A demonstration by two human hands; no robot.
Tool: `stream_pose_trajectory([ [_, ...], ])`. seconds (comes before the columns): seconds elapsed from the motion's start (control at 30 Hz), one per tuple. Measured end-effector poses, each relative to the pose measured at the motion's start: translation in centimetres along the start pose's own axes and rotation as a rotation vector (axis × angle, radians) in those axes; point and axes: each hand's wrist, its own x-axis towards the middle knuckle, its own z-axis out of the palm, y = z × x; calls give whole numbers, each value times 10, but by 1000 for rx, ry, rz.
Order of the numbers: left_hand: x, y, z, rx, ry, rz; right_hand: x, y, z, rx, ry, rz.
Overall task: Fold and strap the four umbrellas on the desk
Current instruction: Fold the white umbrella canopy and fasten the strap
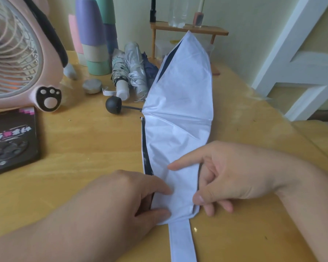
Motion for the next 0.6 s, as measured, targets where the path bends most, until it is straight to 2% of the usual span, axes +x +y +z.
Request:
stream_pose_trajectory([
  [0.07, 2, -10, 3, 92, 63, 76, -1, 1, -4, -43, 91, -12],
  [0.1, 4, -12, 6, 141, 118, 147, -1, 4, -7, -56, 222, -38],
  [0.2, 11, -12, 14, 240, 238, 339, 8, 19, -20, -63, 748, -134],
  [0.27, 16, -10, 19, 271, 287, 448, 19, 32, -28, -87, 962, -119],
  [0.37, 21, -13, 30, 273, 317, 558, 36, 46, -35, -76, 1073, -90],
  [0.6, 26, -17, 38, 311, 277, 574, 51, 50, -44, 3, 1122, -157],
])
